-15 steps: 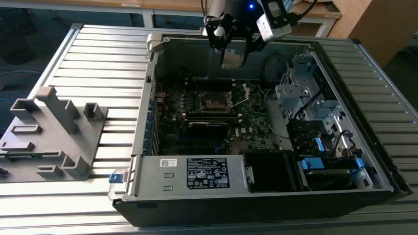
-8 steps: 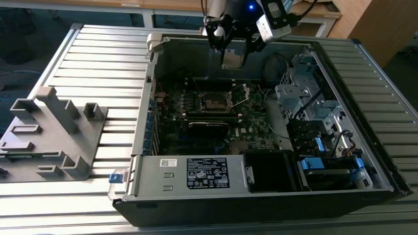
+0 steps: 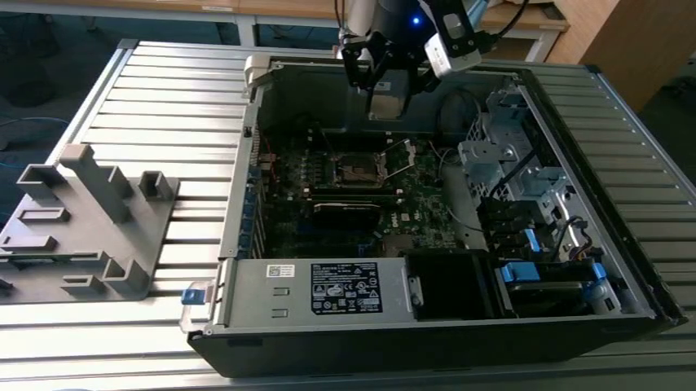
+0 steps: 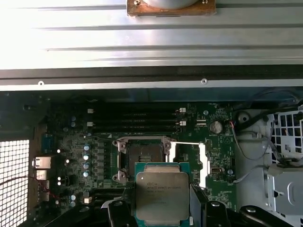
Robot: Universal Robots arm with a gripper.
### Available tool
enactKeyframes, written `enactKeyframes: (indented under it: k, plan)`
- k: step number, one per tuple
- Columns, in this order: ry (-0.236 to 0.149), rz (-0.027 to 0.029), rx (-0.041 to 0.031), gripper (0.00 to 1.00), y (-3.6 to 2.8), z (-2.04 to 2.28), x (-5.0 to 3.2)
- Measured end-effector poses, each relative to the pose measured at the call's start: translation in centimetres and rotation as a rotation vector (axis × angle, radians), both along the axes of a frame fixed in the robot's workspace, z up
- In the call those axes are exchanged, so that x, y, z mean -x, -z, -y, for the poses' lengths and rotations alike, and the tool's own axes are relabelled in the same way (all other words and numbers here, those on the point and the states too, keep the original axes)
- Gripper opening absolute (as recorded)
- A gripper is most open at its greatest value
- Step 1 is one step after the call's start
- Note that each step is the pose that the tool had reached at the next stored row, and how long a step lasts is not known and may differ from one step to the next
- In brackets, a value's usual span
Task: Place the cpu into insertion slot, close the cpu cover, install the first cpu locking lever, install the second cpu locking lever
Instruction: 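Place the cpu into insertion slot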
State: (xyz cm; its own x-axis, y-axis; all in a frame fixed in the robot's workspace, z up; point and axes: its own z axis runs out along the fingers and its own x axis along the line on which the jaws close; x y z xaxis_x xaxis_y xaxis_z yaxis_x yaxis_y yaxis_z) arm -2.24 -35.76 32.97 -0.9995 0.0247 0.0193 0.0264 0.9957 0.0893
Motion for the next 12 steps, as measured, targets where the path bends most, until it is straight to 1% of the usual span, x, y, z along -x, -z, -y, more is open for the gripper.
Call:
enactKeyframes:
  k: [12]
  plan:
    - [0.000,0.0000,0.0000,0.54,1.42,0.00,0.00]
